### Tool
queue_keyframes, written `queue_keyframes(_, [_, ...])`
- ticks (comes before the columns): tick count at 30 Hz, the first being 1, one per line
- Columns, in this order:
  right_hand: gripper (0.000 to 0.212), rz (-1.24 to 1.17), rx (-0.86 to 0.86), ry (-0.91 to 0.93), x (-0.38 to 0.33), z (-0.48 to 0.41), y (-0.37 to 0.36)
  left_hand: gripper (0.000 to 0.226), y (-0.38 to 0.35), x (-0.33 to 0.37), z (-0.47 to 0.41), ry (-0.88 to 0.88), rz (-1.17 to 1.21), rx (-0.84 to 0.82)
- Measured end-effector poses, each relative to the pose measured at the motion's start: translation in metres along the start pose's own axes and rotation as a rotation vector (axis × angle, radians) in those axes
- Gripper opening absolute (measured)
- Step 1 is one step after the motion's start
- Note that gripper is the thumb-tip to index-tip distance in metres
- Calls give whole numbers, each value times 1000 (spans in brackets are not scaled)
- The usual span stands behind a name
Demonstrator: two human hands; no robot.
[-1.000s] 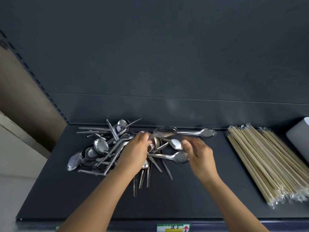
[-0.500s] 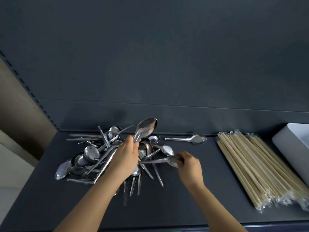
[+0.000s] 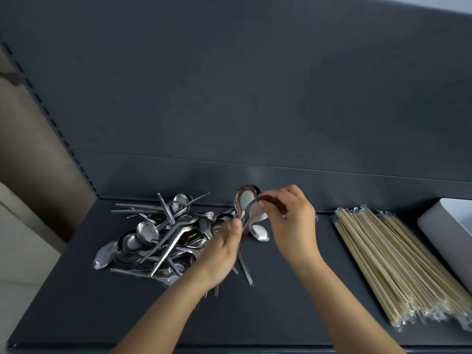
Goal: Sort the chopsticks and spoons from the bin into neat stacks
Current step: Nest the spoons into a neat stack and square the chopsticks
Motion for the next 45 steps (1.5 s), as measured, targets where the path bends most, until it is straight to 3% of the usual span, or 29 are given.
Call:
queue_keyframes(5, [17,-50,-3,-66,5,8,-28,28,-5,-11,13,99,97,62])
queue_keyframes(10, [29,-48,-36,-16,-3,12,-54,22,17,-14,23,128,134,183])
queue_keyframes(16, [21,-33,-210,9,-9,12,-89,20,52,-24,39,198,230,311])
queue_keyframes(21, [25,240,-433,-19,25,13,-124,19,97,-56,62,322,235,501])
queue_keyframes(24, [40,409,-553,16,36,16,-142,20,118,-72,77,364,168,572])
queue_keyframes(35, [67,838,-919,264,25,-8,-216,21,135,-86,108,407,118,587])
queue_keyframes(45, [47,942,-784,470,22,-9,-216,21,139,-91,108,369,91,552])
Point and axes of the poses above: each hand's wrist, its own z-axis away from the middle knuckle, its own y-axis out of the back of the hand, x = y × z, the point moved 4 cm from there along -z, towards the middle knuckle, and after that the axes turned 11 degrees about -y, right-handed, at the moved point
